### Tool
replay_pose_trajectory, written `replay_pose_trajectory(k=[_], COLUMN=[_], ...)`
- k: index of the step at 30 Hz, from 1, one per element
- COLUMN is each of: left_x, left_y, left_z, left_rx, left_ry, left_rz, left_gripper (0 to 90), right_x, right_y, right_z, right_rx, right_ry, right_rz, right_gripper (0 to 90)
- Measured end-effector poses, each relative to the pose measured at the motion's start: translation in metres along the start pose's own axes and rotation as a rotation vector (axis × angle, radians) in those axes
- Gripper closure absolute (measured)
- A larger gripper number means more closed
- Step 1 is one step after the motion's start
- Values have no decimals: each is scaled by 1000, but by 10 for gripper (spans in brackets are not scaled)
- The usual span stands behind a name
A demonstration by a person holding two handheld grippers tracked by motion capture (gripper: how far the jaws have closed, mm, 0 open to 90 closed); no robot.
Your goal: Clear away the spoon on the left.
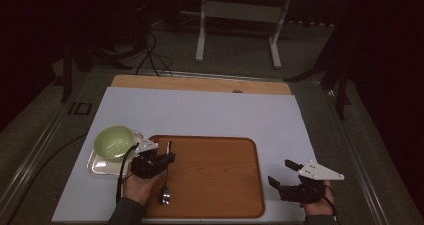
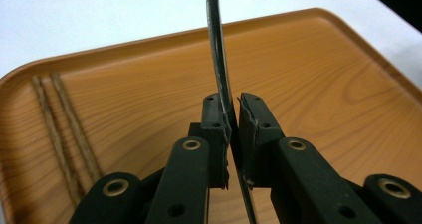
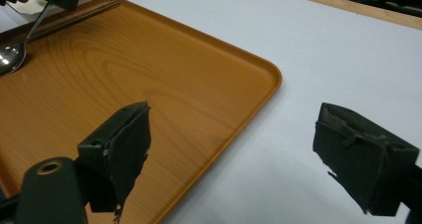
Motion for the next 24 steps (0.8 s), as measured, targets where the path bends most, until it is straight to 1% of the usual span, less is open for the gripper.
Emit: replay_pose_trajectory(k=[4, 7, 12, 17, 21, 22, 23, 24], left_x=[5, 9, 13, 17, 18, 18, 18, 17], left_y=[4, 8, 14, 17, 18, 19, 19, 20], left_z=[5, 9, 14, 17, 17, 17, 17, 17], left_rx=[-31, -53, -91, -110, -122, -135, -138, -146], left_ry=[42, 64, 94, 112, 121, 122, 123, 123], left_rz=[18, 20, 19, 19, 32, 34, 35, 35], left_gripper=[807, 799, 778, 755, 700, 661, 632, 617], right_x=[0, 0, 0, 0, 0, 0, 0, 0], right_y=[0, 0, 0, 0, 0, 0, 0, 0], right_z=[0, 0, 0, 0, 0, 0, 0, 0], right_rx=[-1, -4, -4, -4, -4, -5, -5, -5], right_ry=[0, 1, 0, 0, 1, 1, 1, 0], right_rz=[0, 1, 1, 1, 1, 1, 1, 1], right_gripper=[146, 146, 145, 145, 146, 146, 146, 146])
Point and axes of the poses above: each handheld gripper's, and its own axes: z roughly forward along the jaws, x roughly out of its underside, y roughly to its left, the point moved 7 cm from there along z, roughly forward along the jaws, and after that the axes turned 5 degrees about z, right-handed, at the moved point
